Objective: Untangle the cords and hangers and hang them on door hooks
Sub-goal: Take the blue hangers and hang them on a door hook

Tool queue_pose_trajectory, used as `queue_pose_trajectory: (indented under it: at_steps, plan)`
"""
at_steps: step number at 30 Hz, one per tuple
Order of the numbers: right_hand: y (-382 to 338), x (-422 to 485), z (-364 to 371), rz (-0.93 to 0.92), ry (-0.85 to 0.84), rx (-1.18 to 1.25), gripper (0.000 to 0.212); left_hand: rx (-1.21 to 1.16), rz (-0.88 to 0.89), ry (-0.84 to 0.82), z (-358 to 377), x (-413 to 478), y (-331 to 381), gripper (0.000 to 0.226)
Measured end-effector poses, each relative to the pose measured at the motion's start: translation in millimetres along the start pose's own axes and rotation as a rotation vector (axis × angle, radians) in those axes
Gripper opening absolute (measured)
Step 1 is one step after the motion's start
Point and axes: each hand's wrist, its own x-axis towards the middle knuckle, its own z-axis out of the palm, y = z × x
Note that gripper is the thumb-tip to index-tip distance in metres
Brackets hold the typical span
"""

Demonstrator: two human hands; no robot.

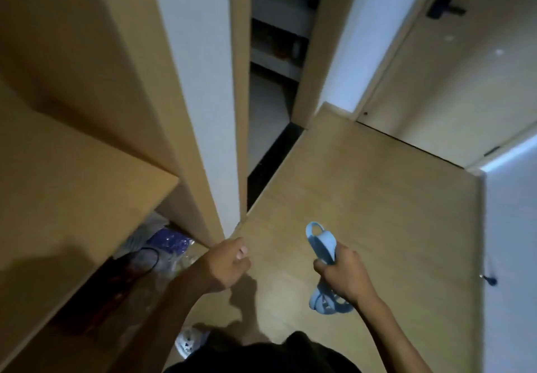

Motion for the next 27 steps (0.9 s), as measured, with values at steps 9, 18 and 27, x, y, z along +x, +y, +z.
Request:
queue_pose_trajectory:
  at_steps: [9,18,27]
  plan:
    - [169.7,-23.2,-90.0,0.363,0.211,0.156,0.023,0.272,0.153,-0.28,89.2,83.0,141.5,0.037]
    - [206.1,55.5,-137.6,0.441,0.206,0.245,0.025,0.287,0.106,-0.308,98.5,172.1,183.7,0.046]
    - [188.6,192.1,-239.1,0.431,0.201,0.228,0.026,0.291,0.116,-0.314,58.2,331.1,264.6,0.039]
